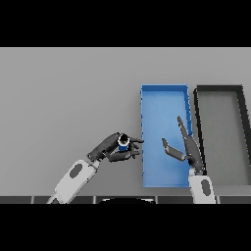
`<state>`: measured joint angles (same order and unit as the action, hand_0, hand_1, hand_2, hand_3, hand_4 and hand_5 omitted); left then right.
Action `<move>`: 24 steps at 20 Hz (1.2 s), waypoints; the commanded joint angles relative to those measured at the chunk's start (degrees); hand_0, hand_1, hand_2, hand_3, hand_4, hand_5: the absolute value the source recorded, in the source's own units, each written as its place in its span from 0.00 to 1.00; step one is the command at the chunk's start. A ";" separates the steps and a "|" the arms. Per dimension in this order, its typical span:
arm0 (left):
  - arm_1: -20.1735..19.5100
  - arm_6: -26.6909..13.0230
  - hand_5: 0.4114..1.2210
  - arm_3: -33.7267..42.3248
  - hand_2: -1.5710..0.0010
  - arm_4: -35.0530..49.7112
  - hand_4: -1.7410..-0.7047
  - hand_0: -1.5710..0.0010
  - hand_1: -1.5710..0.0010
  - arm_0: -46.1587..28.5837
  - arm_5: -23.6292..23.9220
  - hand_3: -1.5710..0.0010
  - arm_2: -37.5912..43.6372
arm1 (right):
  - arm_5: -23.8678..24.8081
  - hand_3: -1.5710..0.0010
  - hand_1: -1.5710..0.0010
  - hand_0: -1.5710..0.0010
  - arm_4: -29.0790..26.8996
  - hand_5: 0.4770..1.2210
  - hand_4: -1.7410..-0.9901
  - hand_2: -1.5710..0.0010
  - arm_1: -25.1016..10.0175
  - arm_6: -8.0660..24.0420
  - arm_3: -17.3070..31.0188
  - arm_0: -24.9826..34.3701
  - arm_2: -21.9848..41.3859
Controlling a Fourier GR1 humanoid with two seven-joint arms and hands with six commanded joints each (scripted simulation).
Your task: Pick up the blue pipe and place it into the blue bin.
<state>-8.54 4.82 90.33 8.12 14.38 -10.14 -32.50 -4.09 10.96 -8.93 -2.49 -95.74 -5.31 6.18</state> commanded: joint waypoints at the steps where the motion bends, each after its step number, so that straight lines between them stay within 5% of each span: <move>1: -0.06 -0.94 1.00 1.32 0.01 0.04 0.02 0.01 0.01 -0.14 0.27 0.08 -0.31 | -0.07 1.00 1.00 1.00 -0.41 0.28 0.62 1.00 -0.05 -0.59 0.20 0.23 -0.32; 7: -0.13 -5.07 1.00 1.22 0.00 -0.09 0.01 0.00 0.00 1.29 0.33 0.08 -0.14 | -1.89 1.00 1.00 1.00 -2.07 0.28 0.63 1.00 -0.66 -1.59 1.83 1.01 -0.85; 13: -0.54 -3.86 1.00 1.55 0.00 -0.01 0.01 0.00 0.00 0.49 -0.19 0.08 0.01 | -4.26 1.00 1.00 1.00 -4.21 0.28 0.70 1.00 -1.89 -1.72 2.81 3.39 -1.59; 16: -0.11 -4.34 1.00 0.73 0.00 -0.38 0.01 0.00 0.00 1.10 -0.31 0.08 -0.12 | -11.90 1.00 1.00 1.00 -14.70 0.19 0.68 1.00 -2.69 -2.28 0.74 5.14 -3.03; 22: 0.03 -4.10 1.00 0.98 0.00 -1.20 0.01 0.00 0.00 1.33 -0.25 0.08 -0.54 | -23.34 1.00 1.00 1.00 -34.87 0.04 0.55 1.00 -9.20 10.99 -9.32 10.54 -1.41; 24: -0.08 -4.28 1.00 0.99 0.00 -0.97 0.01 0.00 0.00 1.53 -0.45 0.08 -0.29 | -26.36 1.00 1.00 1.00 -37.28 0.04 0.54 1.00 -11.21 12.92 -11.42 13.75 0.45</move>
<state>-8.60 0.60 91.33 7.24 15.95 -10.70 -32.79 -30.48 -26.33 -20.17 10.39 -107.19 8.51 6.63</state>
